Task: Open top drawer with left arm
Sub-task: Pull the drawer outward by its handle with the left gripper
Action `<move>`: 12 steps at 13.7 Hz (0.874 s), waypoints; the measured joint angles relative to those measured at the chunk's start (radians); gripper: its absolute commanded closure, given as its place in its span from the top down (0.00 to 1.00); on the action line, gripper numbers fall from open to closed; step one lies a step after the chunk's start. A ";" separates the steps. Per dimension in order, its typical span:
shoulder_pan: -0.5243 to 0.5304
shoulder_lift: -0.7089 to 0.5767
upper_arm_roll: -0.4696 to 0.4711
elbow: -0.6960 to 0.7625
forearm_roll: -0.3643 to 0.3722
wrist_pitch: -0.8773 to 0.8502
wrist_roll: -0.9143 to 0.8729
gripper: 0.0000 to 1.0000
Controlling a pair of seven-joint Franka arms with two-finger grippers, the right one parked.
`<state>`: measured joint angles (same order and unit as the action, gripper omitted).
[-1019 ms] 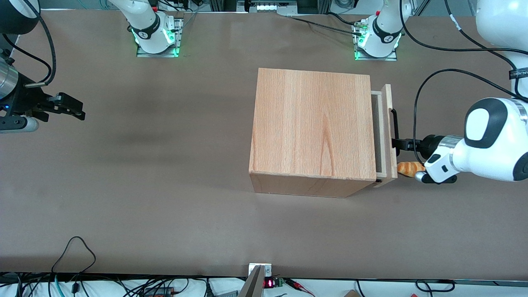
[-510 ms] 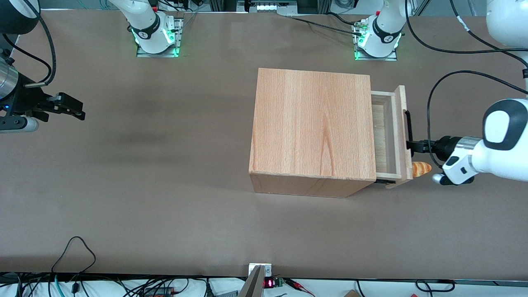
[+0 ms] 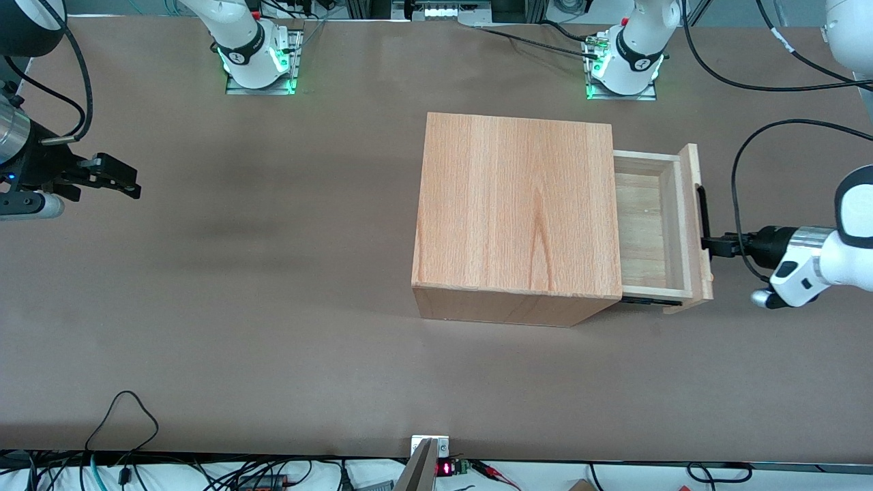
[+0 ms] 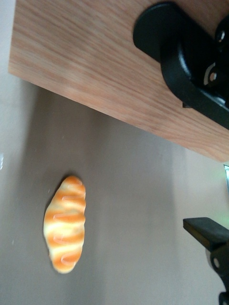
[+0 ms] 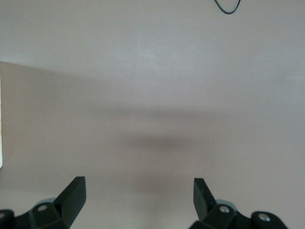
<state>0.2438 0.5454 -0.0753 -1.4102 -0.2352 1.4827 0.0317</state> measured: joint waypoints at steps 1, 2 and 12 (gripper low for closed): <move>0.013 0.001 0.001 0.001 0.002 0.004 0.006 1.00; 0.022 0.001 0.002 0.002 0.008 0.007 0.014 1.00; 0.072 0.006 0.006 0.028 0.055 0.018 0.038 1.00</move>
<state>0.3154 0.5514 -0.0691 -1.3826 -0.1803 1.5005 0.0696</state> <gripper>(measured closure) 0.000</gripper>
